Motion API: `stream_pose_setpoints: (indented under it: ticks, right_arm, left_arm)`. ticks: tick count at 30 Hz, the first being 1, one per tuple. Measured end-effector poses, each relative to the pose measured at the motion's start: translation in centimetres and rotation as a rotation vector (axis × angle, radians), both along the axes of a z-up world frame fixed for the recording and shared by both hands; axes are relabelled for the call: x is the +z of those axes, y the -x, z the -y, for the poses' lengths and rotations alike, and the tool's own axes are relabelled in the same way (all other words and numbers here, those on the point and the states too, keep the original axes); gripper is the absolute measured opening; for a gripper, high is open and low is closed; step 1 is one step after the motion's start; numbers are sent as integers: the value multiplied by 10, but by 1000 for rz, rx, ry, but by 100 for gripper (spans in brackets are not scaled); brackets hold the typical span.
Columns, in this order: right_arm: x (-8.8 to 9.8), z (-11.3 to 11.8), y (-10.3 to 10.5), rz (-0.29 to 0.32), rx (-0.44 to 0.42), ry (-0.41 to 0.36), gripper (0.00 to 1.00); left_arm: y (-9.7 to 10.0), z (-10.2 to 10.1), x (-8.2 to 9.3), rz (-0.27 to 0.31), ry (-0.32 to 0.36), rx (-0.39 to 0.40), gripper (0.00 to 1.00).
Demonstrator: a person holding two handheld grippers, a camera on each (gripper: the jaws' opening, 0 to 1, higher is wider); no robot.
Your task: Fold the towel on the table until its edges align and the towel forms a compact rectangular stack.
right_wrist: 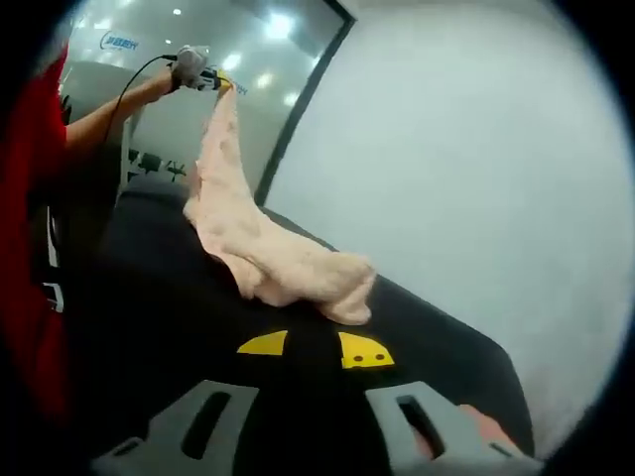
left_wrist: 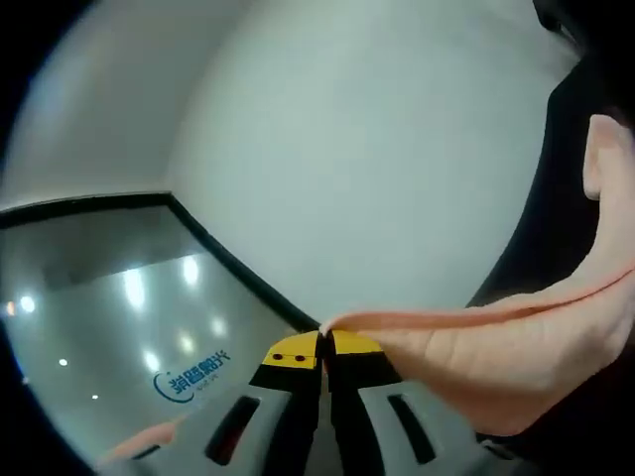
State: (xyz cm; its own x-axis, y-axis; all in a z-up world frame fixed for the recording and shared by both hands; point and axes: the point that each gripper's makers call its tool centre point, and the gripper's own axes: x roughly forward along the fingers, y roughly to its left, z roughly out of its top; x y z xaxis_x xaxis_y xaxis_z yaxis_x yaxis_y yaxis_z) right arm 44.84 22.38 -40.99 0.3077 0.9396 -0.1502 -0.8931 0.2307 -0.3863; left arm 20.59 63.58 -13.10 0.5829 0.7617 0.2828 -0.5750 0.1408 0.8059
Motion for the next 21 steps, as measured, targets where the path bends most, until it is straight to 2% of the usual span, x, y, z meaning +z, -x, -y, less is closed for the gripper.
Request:
stream_pose_setpoints:
  ticks: [2, 4, 7, 9, 10, 12, 14, 15, 17, 21]
  right_arm:
    - [-8, -23, 12, -133, -5, -1, 14]
    - [-24, -42, 17, -208, -28, 50, 16]
    - [-35, -69, 22, -164, -30, 86, 25]
    - [-39, -80, 18, -169, -45, 94, 27]
    - [-39, -82, 15, -180, -54, 89, 25]
    - [-40, -89, 5, -243, -96, 75, 20]
    - [-40, -89, -4, -224, -124, 75, 14]
    - [-38, -87, -7, -211, -129, 80, 2]
    - [-25, -82, -12, -186, -125, 45, 2]
    - [10, -61, -22, -191, -134, -11, 0]
  left_arm:
    - [2, -4, -3, 2, 10, 3, 0]
    - [3, -6, -5, 7, 16, 4, 0]
    - [6, -8, -6, 17, 25, -2, 0]
    - [7, -12, -7, 15, 28, 0, 0]
    - [7, -13, -7, 15, 29, 1, 0]
    - [8, -16, -8, 15, 30, -2, 0]
    - [12, -18, -10, 22, 39, -2, 0]
    - [13, -21, -12, 27, 47, -3, 0]
    - [13, -26, -15, 35, 67, -7, 0]
    - [15, -27, -19, 50, 88, -21, 0]
